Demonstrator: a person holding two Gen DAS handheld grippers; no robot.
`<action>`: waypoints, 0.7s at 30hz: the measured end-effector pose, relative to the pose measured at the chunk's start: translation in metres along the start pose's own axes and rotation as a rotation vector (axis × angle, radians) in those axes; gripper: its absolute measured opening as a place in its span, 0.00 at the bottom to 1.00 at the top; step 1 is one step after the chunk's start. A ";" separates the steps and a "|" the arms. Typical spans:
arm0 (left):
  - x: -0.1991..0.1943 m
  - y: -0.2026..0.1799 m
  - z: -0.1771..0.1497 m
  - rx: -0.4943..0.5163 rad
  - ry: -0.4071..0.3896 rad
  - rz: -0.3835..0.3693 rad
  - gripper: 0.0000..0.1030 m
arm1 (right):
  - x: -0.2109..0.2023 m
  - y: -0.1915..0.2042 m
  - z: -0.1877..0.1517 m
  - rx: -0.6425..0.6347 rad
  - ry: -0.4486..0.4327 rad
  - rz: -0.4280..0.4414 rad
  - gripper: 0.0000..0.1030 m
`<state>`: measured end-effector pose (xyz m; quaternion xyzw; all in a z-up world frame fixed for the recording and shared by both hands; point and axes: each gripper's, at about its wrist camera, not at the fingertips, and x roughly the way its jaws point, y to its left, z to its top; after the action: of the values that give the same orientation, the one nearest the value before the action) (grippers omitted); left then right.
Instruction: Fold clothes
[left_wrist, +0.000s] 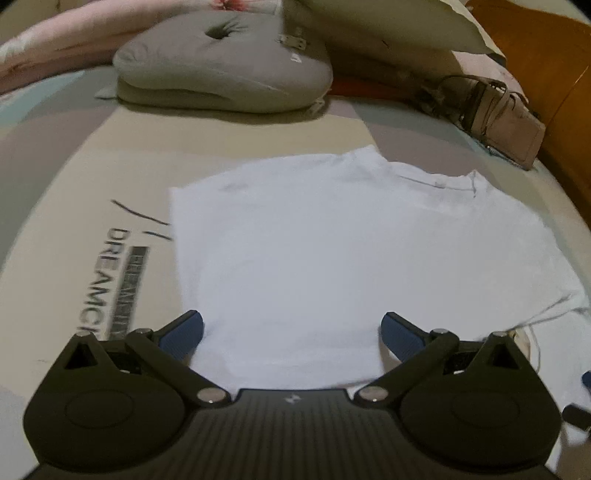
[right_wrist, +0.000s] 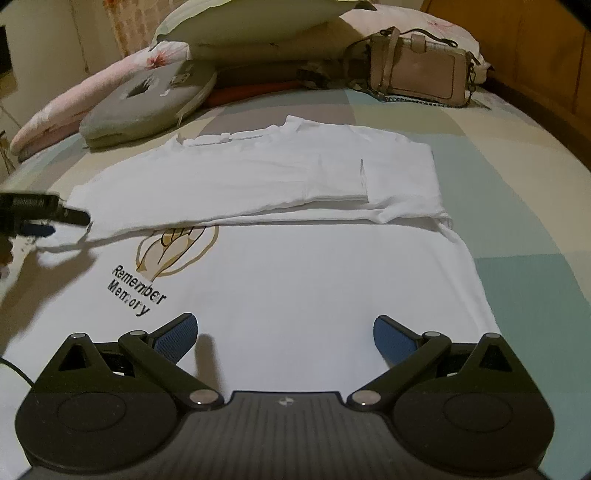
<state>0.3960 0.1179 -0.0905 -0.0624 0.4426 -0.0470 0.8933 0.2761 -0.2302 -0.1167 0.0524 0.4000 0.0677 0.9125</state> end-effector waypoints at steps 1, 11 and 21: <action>-0.007 0.002 0.001 -0.014 -0.004 -0.008 0.99 | -0.001 -0.001 0.000 0.008 0.001 0.006 1.00; -0.013 -0.005 -0.022 -0.068 0.030 -0.094 0.99 | -0.004 -0.007 0.000 0.048 0.002 0.029 1.00; -0.054 -0.107 -0.026 0.022 -0.242 0.002 0.99 | -0.011 -0.009 -0.002 0.032 -0.027 0.051 1.00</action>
<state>0.3390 0.0177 -0.0473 -0.0571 0.3311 -0.0430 0.9409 0.2678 -0.2409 -0.1115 0.0779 0.3871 0.0837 0.9149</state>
